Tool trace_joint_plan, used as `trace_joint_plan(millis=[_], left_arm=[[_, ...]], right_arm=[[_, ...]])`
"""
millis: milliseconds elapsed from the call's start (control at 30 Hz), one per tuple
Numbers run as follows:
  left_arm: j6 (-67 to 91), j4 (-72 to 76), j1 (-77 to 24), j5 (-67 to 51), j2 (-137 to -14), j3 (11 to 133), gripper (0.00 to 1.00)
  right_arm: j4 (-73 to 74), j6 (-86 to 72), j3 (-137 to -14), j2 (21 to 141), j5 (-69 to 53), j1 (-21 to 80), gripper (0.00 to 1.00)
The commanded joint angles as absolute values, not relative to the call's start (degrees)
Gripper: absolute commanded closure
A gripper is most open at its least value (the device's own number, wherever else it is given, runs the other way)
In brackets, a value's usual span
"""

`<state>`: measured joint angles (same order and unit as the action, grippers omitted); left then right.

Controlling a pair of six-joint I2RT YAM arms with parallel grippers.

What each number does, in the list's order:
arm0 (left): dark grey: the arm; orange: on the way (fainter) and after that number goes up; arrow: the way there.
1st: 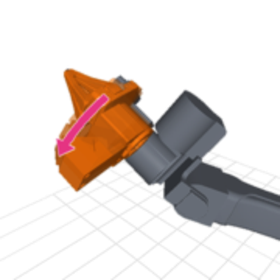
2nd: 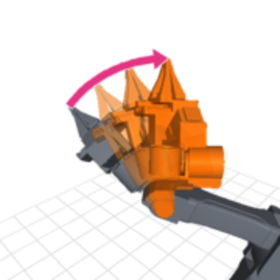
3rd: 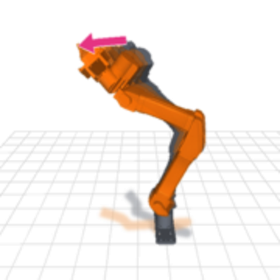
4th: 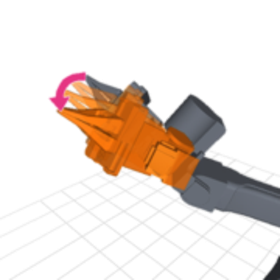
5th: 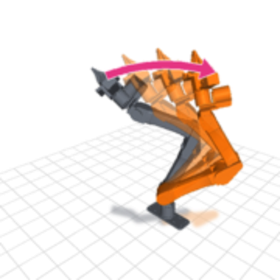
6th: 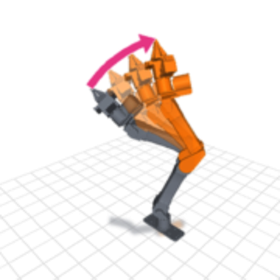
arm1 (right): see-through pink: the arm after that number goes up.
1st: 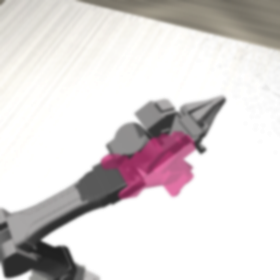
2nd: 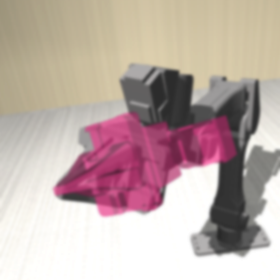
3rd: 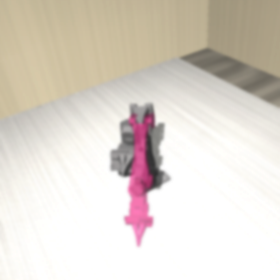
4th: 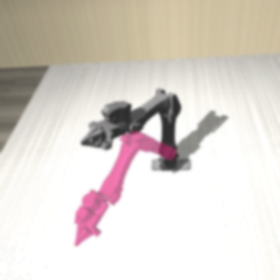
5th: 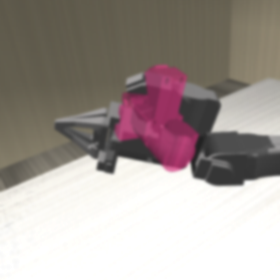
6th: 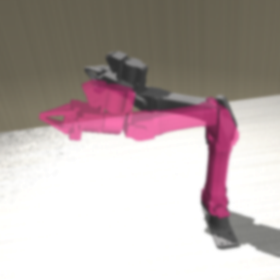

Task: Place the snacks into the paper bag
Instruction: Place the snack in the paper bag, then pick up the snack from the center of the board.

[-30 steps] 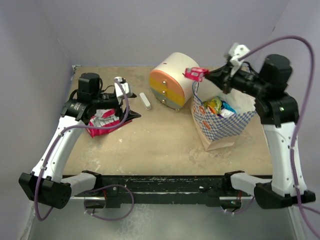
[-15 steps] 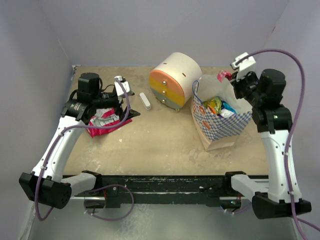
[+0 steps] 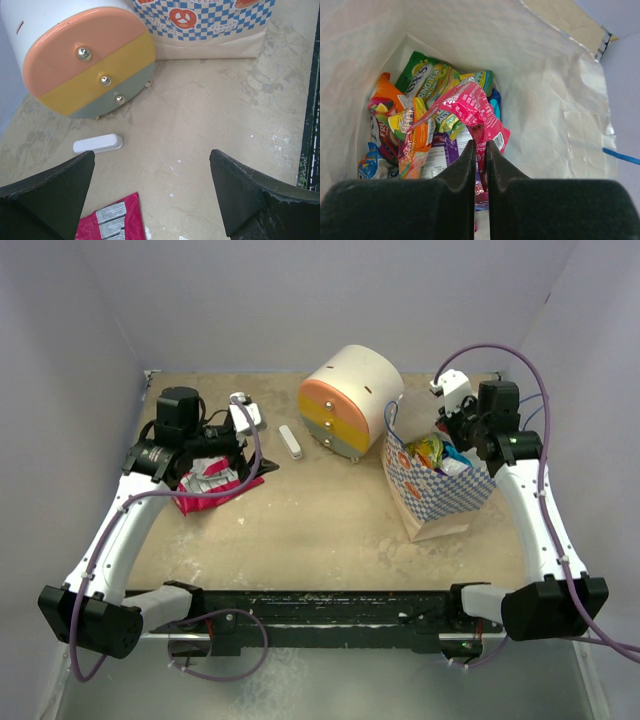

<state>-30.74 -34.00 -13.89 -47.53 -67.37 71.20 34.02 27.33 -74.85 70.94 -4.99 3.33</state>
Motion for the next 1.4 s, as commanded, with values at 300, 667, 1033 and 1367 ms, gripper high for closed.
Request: trace_joint_plan(millis=[300, 667, 1033, 1367], left_arm=[[-32.10, -31.78, -12.48, -27.02, -65.08, 70.39, 0.01], [-30.93, -40.57, -8.07, -11.00, -69.12, 71.95, 0.01], [-28.97, -44.31, 11.44, -20.31, -71.34, 69.83, 0.01], [-30.38, -46.49, 16.83, -18.80, -72.91, 64.09, 0.01]], right_arm=[[32.39, 27.43, -76.51, 68.99, -9.58, 3.34, 0.42], [22.63, 27.62, -71.97, 63.80, -15.40, 3.34, 0.39], [17.90, 24.88, -65.75, 59.30, -19.77, 3.25, 0.38], [17.19, 24.33, -63.78, 58.31, -20.43, 3.25, 0.38]])
